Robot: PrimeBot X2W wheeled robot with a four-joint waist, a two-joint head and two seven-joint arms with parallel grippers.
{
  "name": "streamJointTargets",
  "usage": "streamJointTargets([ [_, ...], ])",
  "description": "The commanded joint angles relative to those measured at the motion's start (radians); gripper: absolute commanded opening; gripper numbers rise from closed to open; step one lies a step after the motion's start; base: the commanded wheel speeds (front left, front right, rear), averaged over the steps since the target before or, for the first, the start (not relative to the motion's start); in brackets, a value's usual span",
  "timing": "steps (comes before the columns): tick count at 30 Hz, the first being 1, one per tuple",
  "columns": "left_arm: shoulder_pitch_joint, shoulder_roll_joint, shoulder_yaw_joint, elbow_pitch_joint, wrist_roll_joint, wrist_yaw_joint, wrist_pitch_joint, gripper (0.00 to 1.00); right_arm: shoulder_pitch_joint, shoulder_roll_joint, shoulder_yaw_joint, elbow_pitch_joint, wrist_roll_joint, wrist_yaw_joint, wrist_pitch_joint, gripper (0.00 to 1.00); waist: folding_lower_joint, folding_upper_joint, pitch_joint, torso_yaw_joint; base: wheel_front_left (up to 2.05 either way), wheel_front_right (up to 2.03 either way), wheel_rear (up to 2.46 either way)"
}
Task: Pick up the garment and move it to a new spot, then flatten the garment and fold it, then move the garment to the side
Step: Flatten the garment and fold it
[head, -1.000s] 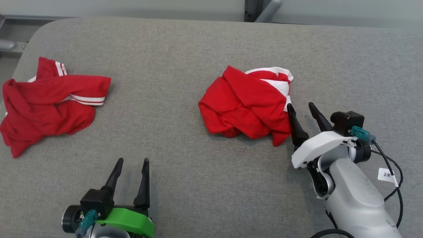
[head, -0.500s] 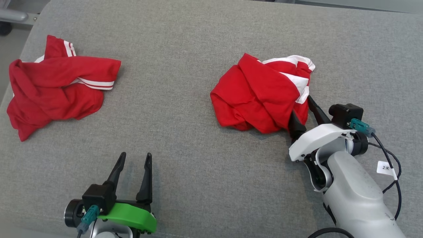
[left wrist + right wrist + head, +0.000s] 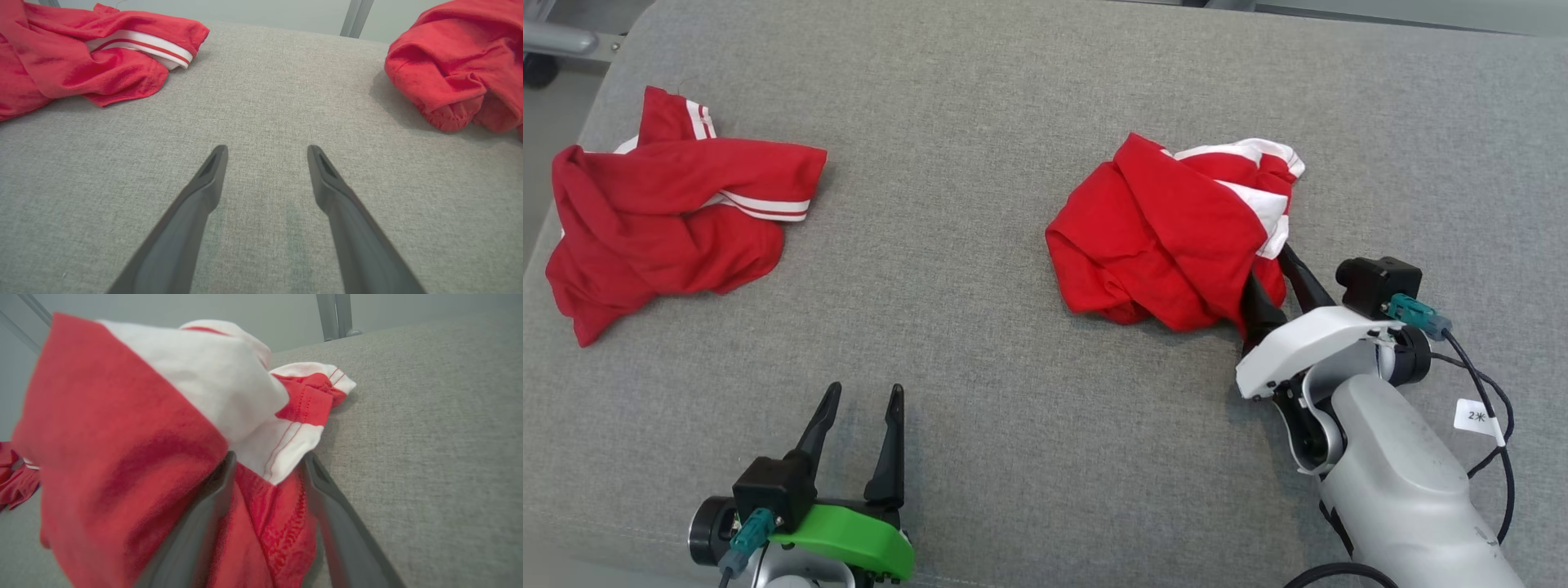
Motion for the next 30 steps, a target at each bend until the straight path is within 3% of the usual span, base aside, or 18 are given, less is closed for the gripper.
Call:
streamJointTargets([
  [1, -0.013, 0.002, 0.002, 0.0, -0.005, 0.0, -0.001, 1.0, -0.012, -0.003, 0.0, 0.0, 0.004, -0.001, 0.0, 0.25, 0.0, 0.0, -0.002, 0.002, 0.0, 0.0, 0.0],
  [2, -0.011, 0.002, 0.004, 0.001, -0.009, 0.001, -0.001, 1.0, -0.017, -0.003, -0.006, -0.007, 0.005, -0.001, 0.0, 0.0, 0.0, 0.0, -0.003, 0.003, 0.0, 0.0, 0.0],
  [11, 0.011, 0.002, 0.022, 0.007, -0.008, 0.002, -0.001, 1.0, -0.041, -0.035, -0.054, -0.104, -0.02, -0.001, 0.0, 0.0, 0.0, 0.0, -0.05, -0.008, 0.0, 0.0, 0.0],
  [20, 0.039, 0.002, -0.019, 0.03, -0.044, -0.004, -0.001, 1.0, -0.182, -0.071, -0.016, -0.16, -0.024, -0.001, 0.0, 0.0, 0.0, 0.0, -0.165, -0.004, 0.0, 0.0, 0.0],
  [25, 0.079, 0.002, -0.012, 0.04, -0.042, -0.001, -0.001, 1.0, -0.218, -0.051, 0.026, -0.252, 0.012, -0.001, 0.0, 0.0, 0.0, 0.0, -0.215, 0.002, 0.0, 0.0, 0.0],
  [30, 0.121, 0.002, 0.014, 0.047, -0.033, -0.002, -0.001, 1.0, -0.134, -0.082, 0.171, -0.359, 0.072, -0.001, 0.0, 0.0, 0.0, 0.0, -0.241, -0.029, 0.0, 0.0, 0.0],
])
